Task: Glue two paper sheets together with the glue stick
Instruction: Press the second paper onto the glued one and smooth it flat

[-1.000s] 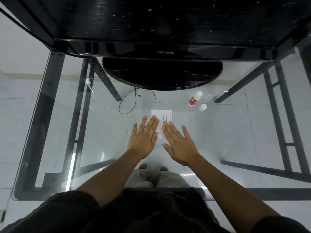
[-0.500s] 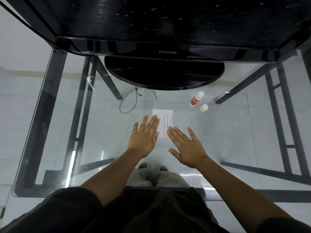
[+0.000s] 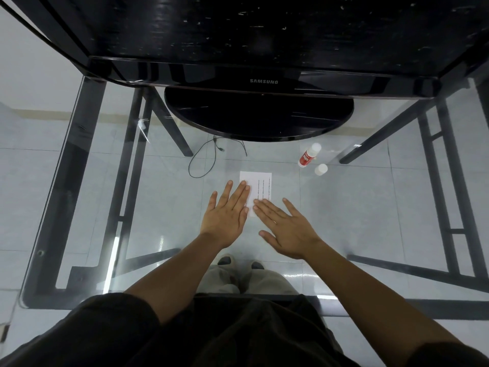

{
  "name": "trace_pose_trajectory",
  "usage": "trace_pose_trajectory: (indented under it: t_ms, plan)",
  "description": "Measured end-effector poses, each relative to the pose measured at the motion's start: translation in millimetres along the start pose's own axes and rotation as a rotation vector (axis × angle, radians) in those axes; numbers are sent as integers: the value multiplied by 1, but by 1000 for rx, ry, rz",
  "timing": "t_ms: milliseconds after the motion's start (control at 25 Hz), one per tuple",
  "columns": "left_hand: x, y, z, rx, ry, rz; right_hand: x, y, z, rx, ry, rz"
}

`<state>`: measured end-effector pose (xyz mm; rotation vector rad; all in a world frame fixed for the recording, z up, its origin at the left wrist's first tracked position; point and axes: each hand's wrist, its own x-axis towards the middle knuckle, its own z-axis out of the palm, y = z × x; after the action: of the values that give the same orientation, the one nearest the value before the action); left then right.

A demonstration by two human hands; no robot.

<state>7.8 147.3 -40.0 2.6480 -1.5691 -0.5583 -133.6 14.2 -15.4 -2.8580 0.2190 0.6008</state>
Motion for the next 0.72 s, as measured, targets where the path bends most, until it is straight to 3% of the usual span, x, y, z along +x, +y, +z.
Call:
trace_pose_trajectory:
  t_ms: [720]
  plan:
    - [0,0,-1,-31,0,17,8,11,-3,-6,36,122]
